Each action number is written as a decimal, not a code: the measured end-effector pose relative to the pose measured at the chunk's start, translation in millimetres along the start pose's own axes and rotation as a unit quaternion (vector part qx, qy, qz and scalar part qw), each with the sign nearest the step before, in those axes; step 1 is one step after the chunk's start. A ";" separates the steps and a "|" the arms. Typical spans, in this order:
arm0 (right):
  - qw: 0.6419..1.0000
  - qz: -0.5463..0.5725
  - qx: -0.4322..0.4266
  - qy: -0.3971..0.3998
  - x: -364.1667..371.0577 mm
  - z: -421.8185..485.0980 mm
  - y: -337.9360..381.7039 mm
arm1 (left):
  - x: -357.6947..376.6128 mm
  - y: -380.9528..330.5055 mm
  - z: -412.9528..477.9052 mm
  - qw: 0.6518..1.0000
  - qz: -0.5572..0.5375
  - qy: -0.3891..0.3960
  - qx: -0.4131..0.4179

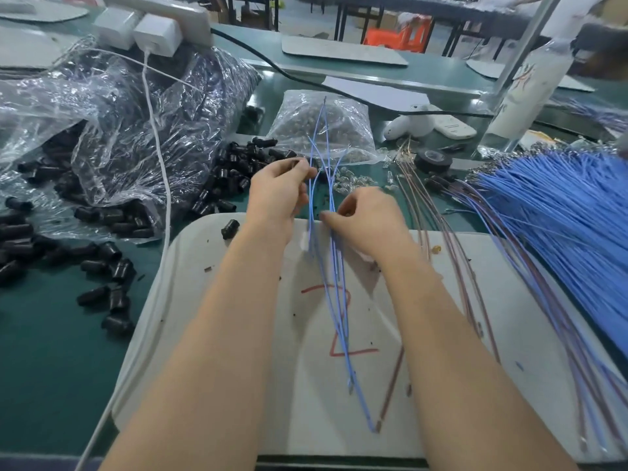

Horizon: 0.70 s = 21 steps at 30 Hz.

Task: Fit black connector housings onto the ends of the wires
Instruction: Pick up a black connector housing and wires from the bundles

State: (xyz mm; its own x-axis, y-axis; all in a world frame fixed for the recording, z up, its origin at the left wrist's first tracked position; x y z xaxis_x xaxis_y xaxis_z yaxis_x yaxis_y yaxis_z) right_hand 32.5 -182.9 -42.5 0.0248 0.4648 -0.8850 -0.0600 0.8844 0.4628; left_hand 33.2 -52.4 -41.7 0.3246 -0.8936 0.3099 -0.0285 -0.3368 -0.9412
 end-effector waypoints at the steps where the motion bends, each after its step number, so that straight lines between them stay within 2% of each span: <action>1: 1.000 -0.017 0.003 0.005 2.6 0.4 3.4 | -0.5 2.0 2.1 0.998 -0.049 -0.007 -0.031; 5: 0.999 0.012 0.031 -0.018 3.9 1.3 2.5 | -0.7 5.3 4.5 0.980 -0.168 -0.023 -0.106; 8: 0.992 0.100 0.043 -0.062 -8.3 1.3 -5.0 | 1.9 6.4 2.7 0.966 -0.223 -0.019 -0.126; 11: 0.971 0.217 0.058 -0.080 -20.6 0.9 -13.1 | 6.8 5.5 -0.2 0.967 -0.223 0.024 -0.119; 12: 0.950 0.297 0.067 -0.072 -23.7 0.6 -15.1 | 8.7 4.3 -1.9 0.972 -0.201 0.047 -0.110; 13: 0.913 0.395 0.074 -0.063 -26.6 1.0 -16.4 | 11.2 2.7 -4.2 0.978 -0.166 0.077 -0.097; 15: 0.812 0.574 0.080 -0.069 -34.5 1.2 -17.5 | 18.2 0.5 -11.5 0.980 -0.086 0.160 -0.077; 19: 0.672 0.713 0.073 -0.187 -53.9 -2.5 -31.1 | 29.7 -0.6 -28.9 0.936 0.017 0.345 -0.073; 21: 0.605 0.764 0.066 -0.215 -59.2 -4.4 -38.3 | 30.4 -0.5 -31.0 0.930 0.042 0.362 -0.055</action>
State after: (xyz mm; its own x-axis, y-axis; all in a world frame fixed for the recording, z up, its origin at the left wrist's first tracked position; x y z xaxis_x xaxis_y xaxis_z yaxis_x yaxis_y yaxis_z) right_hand 29.0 -244.5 -8.0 0.2995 0.6864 0.6626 -0.2619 -0.6087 0.7489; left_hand 13.8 -88.7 -27.6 -0.4035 -0.8703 0.2824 -0.1345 -0.2488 -0.9592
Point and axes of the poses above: each hand's wrist, its own z-axis towards the middle knuckle, its own x-axis out of the palm, y = z × x, the point moved 3 cm from there along z, towards the middle knuckle, and after that the axes turned 1 degree about x, right-handed, at the moved point
